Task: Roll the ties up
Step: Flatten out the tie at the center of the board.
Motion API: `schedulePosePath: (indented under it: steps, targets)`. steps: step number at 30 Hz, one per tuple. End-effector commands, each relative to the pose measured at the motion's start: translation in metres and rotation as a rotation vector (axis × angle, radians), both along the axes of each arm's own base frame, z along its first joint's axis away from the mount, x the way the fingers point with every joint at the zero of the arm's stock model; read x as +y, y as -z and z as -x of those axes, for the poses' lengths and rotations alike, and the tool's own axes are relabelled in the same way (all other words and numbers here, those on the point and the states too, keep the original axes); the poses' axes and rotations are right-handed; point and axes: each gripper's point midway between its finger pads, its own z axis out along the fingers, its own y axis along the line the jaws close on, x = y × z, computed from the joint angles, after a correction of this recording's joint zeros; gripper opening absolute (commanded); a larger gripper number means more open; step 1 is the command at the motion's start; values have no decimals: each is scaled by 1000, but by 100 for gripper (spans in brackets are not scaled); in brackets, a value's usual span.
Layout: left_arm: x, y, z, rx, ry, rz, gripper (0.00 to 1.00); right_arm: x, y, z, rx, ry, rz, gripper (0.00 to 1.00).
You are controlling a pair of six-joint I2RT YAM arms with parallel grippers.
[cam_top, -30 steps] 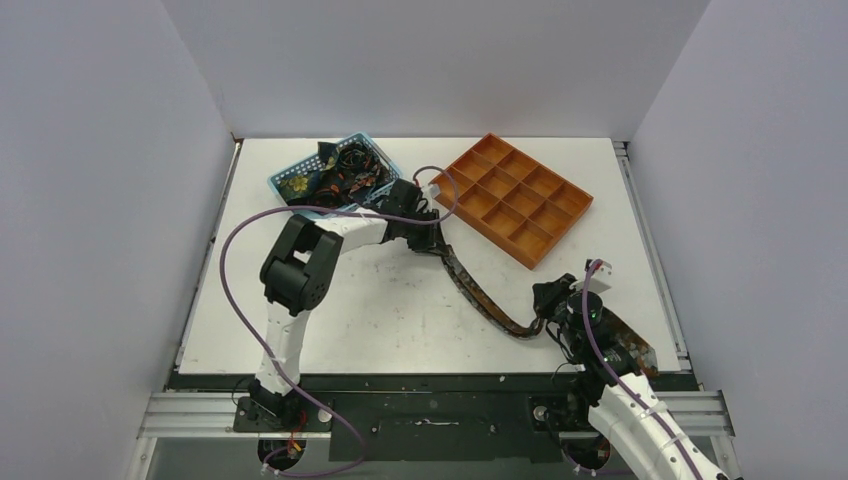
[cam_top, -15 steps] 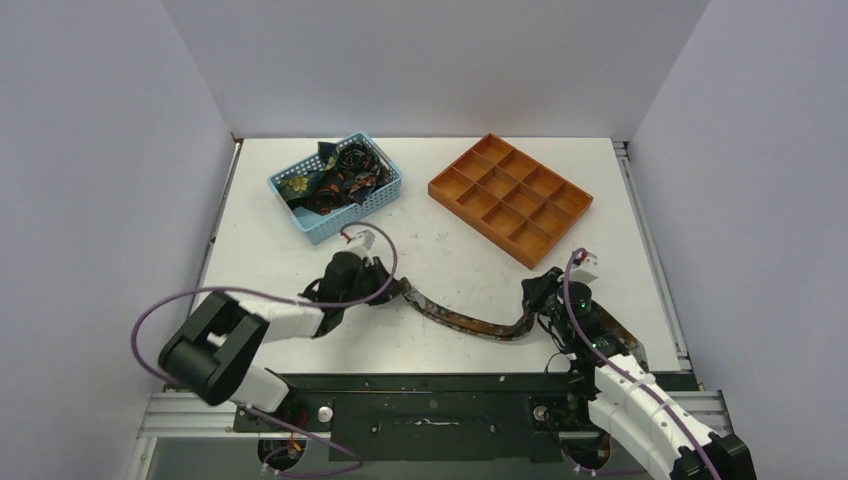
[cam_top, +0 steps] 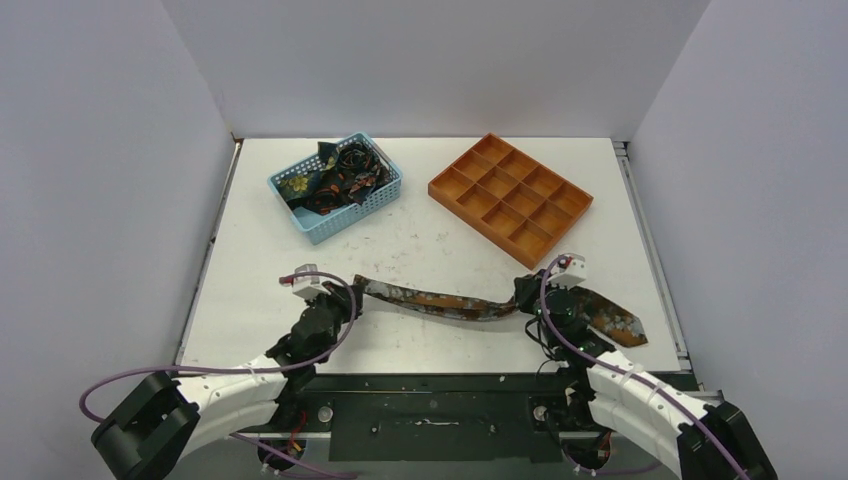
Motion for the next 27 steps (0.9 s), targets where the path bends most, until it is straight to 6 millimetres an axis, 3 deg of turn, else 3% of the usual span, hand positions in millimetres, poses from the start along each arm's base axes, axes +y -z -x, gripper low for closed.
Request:
schedulePosePath:
  steps: [1,3,5,8,9,10,11,12,17,21,24,27]
  targets:
    - [27,3,-4,-6,-142,-21,0,-18,-1,1,7,120,-58,5]
    - [15,-18,-9,-54,-98,-4,0,-21,-28,-10,-30,132,-19,5]
    - [-5,-56,-14,-132,-24,26,0,-26,-97,-23,-170,153,9,5]
    - [-30,-120,-17,-235,83,58,0,-29,-209,-14,-434,109,37,5]
    - [-34,-134,-16,-257,100,71,0,-30,-232,-9,-491,94,57,5]
    - [-35,-143,-15,-274,109,81,0,-31,-243,-7,-513,90,78,5]
    - [-35,-145,-13,-279,111,87,0,-33,-240,-9,-497,106,87,5]
    - [-33,-143,-13,-277,105,91,0,-34,-226,-13,-447,124,93,5]
    - [-19,-74,-15,-148,30,53,0,-28,-92,-29,-141,159,34,5]
    - [2,-20,-9,-45,-44,-3,0,-37,-18,-17,-15,232,-72,5]
    - [21,-2,-2,-6,-109,-18,0,-50,0,-5,17,297,-74,5]
    - [23,-12,-2,-37,-110,-2,0,-70,-23,-1,-28,365,-32,5]
